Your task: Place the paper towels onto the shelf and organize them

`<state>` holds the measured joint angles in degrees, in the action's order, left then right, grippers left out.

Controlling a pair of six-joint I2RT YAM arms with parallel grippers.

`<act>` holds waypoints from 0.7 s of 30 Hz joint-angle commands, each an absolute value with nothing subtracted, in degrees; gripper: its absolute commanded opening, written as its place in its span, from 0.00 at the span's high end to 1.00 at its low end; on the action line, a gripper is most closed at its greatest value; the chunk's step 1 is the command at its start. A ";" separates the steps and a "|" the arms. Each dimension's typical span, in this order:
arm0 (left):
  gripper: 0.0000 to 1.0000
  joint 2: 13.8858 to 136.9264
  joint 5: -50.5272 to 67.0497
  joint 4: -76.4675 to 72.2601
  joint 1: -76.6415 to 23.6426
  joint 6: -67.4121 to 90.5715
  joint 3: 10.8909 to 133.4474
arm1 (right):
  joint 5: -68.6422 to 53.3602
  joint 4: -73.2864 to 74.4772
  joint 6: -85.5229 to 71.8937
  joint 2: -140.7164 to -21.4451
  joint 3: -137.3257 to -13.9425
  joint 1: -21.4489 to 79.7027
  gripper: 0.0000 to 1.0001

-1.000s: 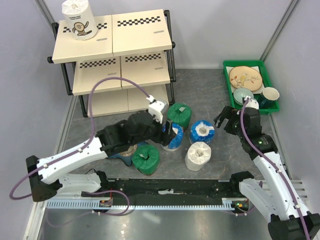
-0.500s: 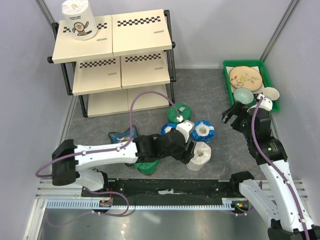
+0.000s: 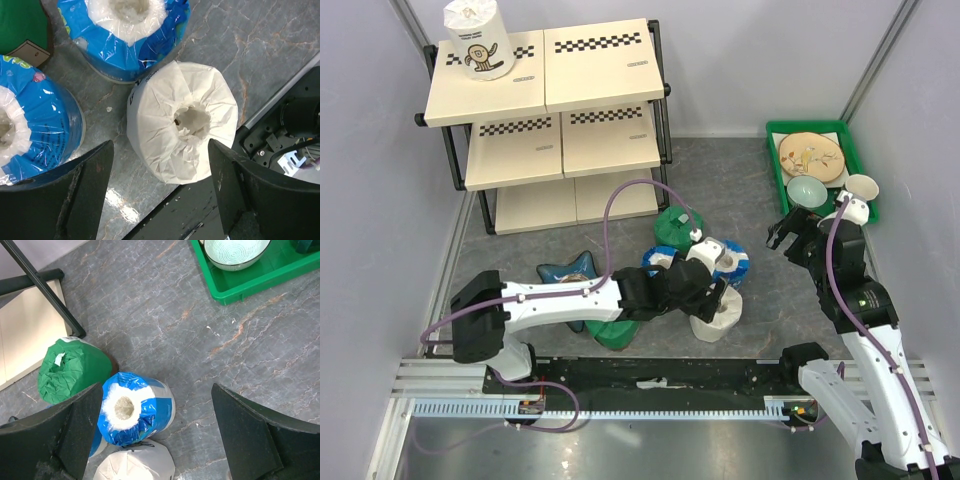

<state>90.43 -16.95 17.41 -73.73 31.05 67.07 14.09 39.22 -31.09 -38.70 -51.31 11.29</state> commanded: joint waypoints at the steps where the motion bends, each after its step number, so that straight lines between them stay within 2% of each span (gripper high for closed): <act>1: 0.17 92.37 -20.39 15.73 -74.09 32.43 70.05 | 15.03 39.38 -30.15 -38.58 -53.09 11.25 0.02; 21: 0.20 99.40 -23.12 18.72 -73.92 32.17 72.86 | 15.38 39.46 -29.18 -38.14 -51.68 11.16 0.02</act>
